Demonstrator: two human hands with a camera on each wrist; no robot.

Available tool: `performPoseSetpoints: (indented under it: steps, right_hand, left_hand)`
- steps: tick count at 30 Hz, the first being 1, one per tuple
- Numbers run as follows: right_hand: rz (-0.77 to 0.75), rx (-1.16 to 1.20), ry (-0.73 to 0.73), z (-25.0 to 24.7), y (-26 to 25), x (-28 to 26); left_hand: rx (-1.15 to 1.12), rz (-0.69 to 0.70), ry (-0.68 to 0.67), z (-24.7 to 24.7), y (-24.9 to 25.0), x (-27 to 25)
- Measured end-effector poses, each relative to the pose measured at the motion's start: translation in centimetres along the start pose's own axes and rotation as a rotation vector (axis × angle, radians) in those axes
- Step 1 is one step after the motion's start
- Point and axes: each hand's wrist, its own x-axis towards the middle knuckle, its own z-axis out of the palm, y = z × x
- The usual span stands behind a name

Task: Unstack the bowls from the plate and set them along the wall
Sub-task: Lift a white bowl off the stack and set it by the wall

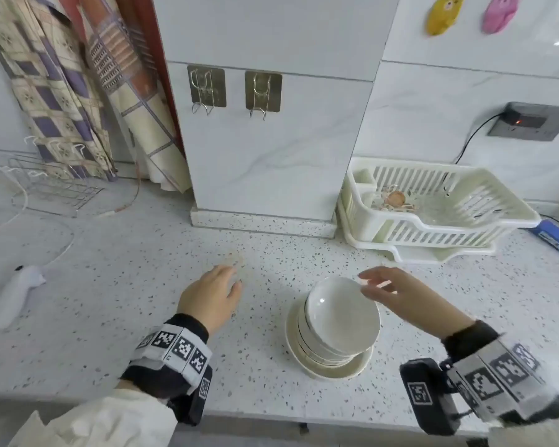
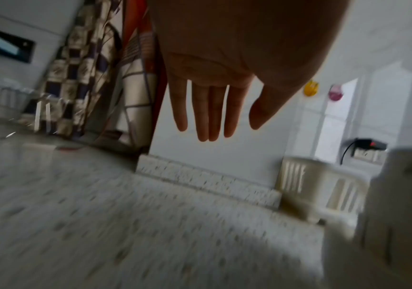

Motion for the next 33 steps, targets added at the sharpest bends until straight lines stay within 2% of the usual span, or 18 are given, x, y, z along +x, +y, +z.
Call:
performPoseSetpoints:
  steps: [2,4,7,11,16,22,28,33]
  right_hand:
    - [0.086,-0.145,0.019,1.0,1.3,0.8]
    - [0.13,-0.204,-0.061,2.2,2.9,1.5]
    - [0.122,-0.162,-0.142,3.5,4.2,2.0]
    - [0.104,-0.135,-0.105,3.9,4.2,2.2]
    - [0.072,-0.058,-0.092,3.6,3.9,1.8]
    - [0.131,0.122,-0.044,1.7,2.3,0.3]
    - [0.087,0.377,-0.071,0.2,-4.5,-0.7]
    - [0.085,0.558,-0.17,5.3,-11.7,2.7]
  left_hand:
    - [0.016,-0.085,-0.091,1.4,-1.5,-0.6]
    - [0.036,-0.161,-0.184,3.9,-3.8,-1.2]
    - [0.058,-0.234,-0.254,5.9,-5.6,-1.6]
    - [0.062,-0.276,-0.3,7.6,-6.4,-1.8]
    - [0.087,-0.249,-0.268,8.5,-6.4,-1.4]
    - [0.098,-0.246,-0.249,8.4,-6.5,-1.0]
    - [-0.028,-0.242,-0.179,6.2,-6.9,0.2]
    - [-0.289,-0.207,0.003,2.5,-7.7,1.7]
